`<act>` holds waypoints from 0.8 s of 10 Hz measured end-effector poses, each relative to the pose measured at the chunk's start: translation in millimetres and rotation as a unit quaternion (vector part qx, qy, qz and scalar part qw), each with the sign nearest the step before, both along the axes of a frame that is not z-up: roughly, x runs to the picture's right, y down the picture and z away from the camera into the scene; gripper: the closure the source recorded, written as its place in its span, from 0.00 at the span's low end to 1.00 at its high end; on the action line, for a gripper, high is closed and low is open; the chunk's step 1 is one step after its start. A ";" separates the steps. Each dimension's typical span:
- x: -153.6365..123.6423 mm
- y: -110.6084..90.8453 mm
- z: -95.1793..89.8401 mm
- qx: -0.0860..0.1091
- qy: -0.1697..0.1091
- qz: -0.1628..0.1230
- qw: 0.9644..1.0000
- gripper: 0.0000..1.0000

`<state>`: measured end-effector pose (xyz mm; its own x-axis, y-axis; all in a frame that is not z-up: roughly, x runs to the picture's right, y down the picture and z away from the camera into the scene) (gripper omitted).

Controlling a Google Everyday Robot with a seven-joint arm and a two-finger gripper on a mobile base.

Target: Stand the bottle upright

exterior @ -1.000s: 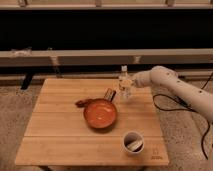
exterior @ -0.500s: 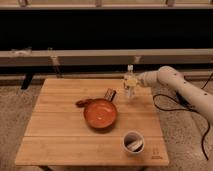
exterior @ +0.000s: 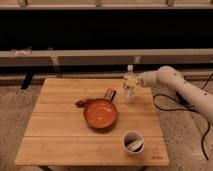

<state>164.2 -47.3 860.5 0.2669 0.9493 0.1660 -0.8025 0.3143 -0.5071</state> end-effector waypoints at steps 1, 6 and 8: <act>0.2 0.0 -0.1 0.000 0.000 0.000 1.000 1.00; 18.5 -14.9 14.4 0.060 0.015 0.014 0.998 1.00; 30.1 -15.5 19.2 0.096 0.020 0.026 0.995 1.00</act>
